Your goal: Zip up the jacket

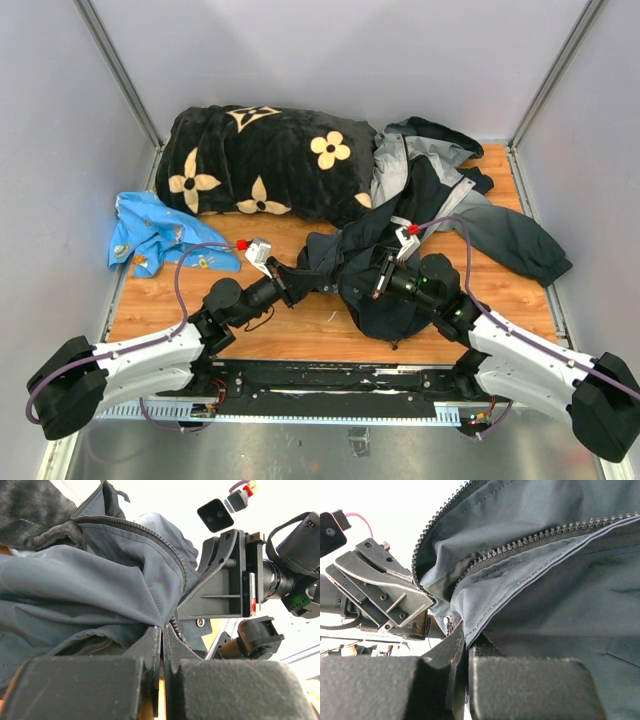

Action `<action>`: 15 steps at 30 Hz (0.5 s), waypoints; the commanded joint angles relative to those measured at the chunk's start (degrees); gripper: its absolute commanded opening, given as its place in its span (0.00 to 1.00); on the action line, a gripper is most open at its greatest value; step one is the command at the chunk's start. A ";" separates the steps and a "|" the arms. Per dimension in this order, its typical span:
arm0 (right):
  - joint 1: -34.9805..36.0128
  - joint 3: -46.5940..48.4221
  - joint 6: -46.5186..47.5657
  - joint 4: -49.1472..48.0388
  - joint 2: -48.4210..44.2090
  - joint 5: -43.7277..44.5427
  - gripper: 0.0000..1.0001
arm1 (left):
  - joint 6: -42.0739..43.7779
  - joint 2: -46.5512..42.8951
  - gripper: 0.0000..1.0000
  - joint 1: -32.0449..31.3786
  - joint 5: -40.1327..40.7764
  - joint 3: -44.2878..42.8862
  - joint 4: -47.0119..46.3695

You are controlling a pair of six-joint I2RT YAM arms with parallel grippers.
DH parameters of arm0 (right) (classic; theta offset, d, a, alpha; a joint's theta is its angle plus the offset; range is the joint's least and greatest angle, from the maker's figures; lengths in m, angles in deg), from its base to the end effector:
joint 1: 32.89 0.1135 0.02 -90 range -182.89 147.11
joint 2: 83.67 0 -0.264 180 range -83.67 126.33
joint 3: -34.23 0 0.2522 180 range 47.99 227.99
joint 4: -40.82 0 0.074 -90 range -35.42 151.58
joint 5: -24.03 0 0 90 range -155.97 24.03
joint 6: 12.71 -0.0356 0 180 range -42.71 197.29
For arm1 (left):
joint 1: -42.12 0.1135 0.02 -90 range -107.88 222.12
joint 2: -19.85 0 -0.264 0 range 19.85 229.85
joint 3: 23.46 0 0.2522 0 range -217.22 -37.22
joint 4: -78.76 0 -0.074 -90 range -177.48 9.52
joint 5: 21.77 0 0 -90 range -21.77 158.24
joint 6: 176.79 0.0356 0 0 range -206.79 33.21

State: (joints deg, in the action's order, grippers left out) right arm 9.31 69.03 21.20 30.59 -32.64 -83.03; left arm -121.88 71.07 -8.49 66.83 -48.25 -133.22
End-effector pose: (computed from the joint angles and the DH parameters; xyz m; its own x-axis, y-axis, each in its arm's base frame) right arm 0.1438 0.1445 0.2370 -0.7555 0.3859 -0.5294 -0.4146 0.3440 0.8425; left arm 0.1196 -0.1471 0.2176 -0.4028 -0.4151 -0.8158 0.6801 0.4608 -0.5702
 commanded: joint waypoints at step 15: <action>0.45 -1.31 3.58 -11.82 5.75 -1.83 0.01 | -16.88 -2.51 0.25 -0.89 4.90 0.09 10.63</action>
State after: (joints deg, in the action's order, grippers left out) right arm 9.33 68.68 22.90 24.39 -27.46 -83.99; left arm -131.33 69.10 -8.71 68.60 -46.76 -128.87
